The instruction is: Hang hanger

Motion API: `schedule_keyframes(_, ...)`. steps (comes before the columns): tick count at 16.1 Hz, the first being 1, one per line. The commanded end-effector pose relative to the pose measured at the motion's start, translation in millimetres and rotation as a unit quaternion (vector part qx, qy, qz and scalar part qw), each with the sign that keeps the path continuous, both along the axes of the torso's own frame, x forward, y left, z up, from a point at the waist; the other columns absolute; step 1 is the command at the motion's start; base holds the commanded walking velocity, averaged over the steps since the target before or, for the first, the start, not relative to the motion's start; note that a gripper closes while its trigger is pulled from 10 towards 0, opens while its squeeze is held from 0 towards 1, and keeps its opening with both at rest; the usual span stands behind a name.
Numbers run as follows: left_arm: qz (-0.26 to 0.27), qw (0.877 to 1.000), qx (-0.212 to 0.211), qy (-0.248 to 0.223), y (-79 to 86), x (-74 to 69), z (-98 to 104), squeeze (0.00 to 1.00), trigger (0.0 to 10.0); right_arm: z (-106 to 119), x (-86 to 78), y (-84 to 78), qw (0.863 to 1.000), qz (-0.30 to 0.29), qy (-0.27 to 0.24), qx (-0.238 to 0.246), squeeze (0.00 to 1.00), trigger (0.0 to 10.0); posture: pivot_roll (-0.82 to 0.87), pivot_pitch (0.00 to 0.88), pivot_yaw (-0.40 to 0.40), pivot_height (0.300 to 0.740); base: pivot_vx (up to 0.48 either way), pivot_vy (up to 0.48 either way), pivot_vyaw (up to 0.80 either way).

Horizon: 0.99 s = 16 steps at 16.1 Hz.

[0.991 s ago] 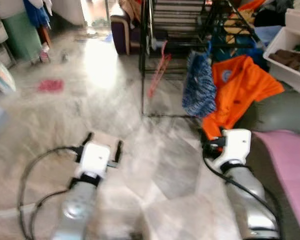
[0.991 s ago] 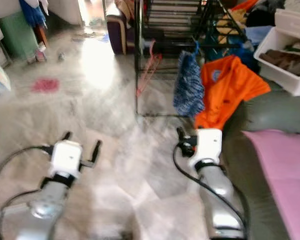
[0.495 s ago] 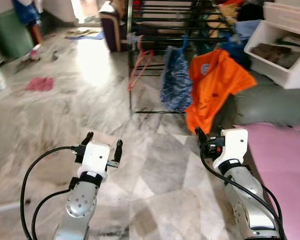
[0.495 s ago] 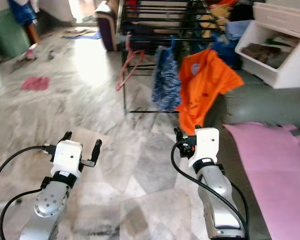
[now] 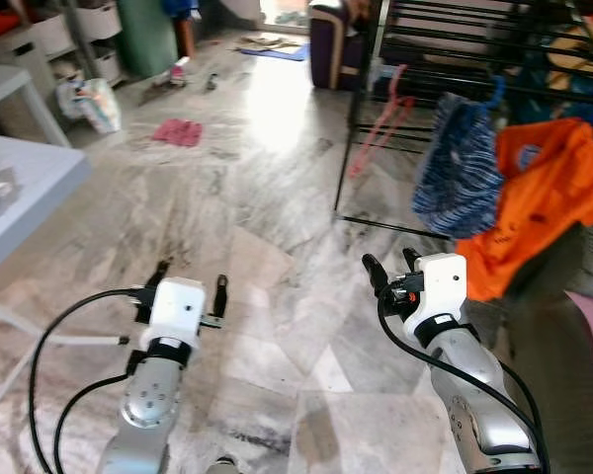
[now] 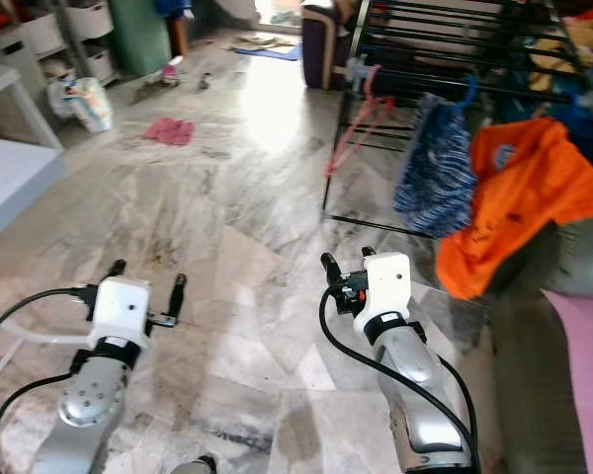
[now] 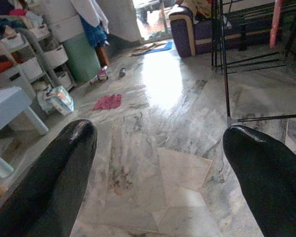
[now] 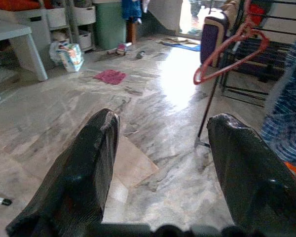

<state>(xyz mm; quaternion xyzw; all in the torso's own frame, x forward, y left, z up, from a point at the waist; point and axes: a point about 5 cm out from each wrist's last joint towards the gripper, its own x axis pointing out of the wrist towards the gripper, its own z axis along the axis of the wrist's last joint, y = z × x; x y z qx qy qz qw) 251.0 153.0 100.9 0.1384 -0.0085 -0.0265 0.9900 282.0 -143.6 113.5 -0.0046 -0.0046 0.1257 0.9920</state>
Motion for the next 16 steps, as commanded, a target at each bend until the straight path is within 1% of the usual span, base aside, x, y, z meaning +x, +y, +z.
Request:
schedule_keyframes(1, 0.004, 1.000, 0.001, 0.003, -0.4, 0.5, -0.5, 0.00, 10.0, 5.3, 0.7, -0.9, 1.000, 0.002, -0.009, -0.003, 0.00, 10.0, 0.05, 0.067, -0.051, 0.740, 0.000, 0.000, 0.80)
schedule_keyframes(4, 0.022, 1.000, 0.009, 0.008, 3.3, 1.2, -1.9, 0.00, 10.0, 6.0, 1.9, 0.4, 1.000, 0.005, -0.010, 0.001, 0.00, 10.0, 0.05, 0.068, -0.052, 0.740, 0.000, 0.000, 0.80)
schedule_keyframes(5, 0.022, 0.999, 0.024, 0.000, 4.3, 2.3, -0.3, 0.00, 10.0, 8.7, 2.6, -3.1, 1.000, -0.015, -0.019, 0.007, 0.00, 10.0, 0.05, 0.068, -0.052, 0.740, 0.000, 0.000, 0.00)
schedule_keyframes(6, 0.023, 0.999, 0.026, -0.003, 4.8, 2.8, 0.4, 0.00, 10.0, 9.5, 3.0, -5.3, 0.999, -0.025, -0.022, 0.008, 0.00, 10.0, 0.05, 0.068, -0.052, 0.740, 0.000, 0.000, 0.00)
schedule_keyframes(7, 0.030, 0.999, 0.023, -0.002, 7.6, 4.3, 1.0, 0.00, 10.0, 11.0, 3.0, -11.6, 0.998, -0.050, -0.029, 0.008, 0.00, 10.0, 0.05, 0.068, -0.047, 0.740, 0.000, 0.000, 0.00)
schedule_keyframes(8, 0.032, 0.999, 0.014, 0.000, 9.0, 5.1, 0.8, 0.00, 10.0, 10.6, 2.6, -15.2, 0.998, -0.063, -0.029, 0.002, 0.00, 10.0, 0.05, 0.069, -0.039, 0.740, 0.000, 0.000, 0.00)
schedule_keyframes(9, 0.036, 0.999, 0.014, 0.001, 10.2, 5.3, 0.4, 0.00, 10.0, 9.9, 2.1, -17.1, 0.997, -0.069, -0.028, 0.002, 0.00, 10.0, 0.05, 0.069, -0.034, 0.740, 0.000, 0.000, 0.00)
schedule_keyframes(10, 0.048, 0.999, 0.019, -0.001, 13.0, 5.7, 0.8, 0.00, 10.0, 9.4, 1.5, -17.2, 0.997, -0.069, -0.027, 0.001, 0.00, 10.0, 0.04, 0.071, -0.028, 0.740, 0.000, 0.000, 0.00)
schedule_keyframes(12, 0.053, 0.998, 0.023, -0.005, 13.9, 7.2, 1.6, 0.00, 10.0, 8.8, 0.9, -15.5, 0.997, -0.069, -0.027, 0.001, 0.00, 10.0, 0.04, 0.069, -0.026, 0.740, 0.000, 0.000, 0.00)
schedule_keyframes(13, 0.052, 0.998, 0.023, -0.008, 13.2, 8.9, 2.7, 0.00, 10.0, 8.2, 0.6, -12.3, 0.998, -0.064, -0.027, 0.001, 0.00, 10.0, 0.05, 0.068, -0.025, 0.740, 0.000, 0.000, 0.43)
schedule_keyframes(16, 0.053, 0.998, 0.021, -0.012, 13.5, 10.6, 4.7, 0.00, 10.0, 9.2, 3.4, -11.0, 0.998, -0.062, -0.030, -0.002, 0.00, 10.0, 0.05, 0.069, -0.025, 0.740, 0.000, 0.000, 0.80)
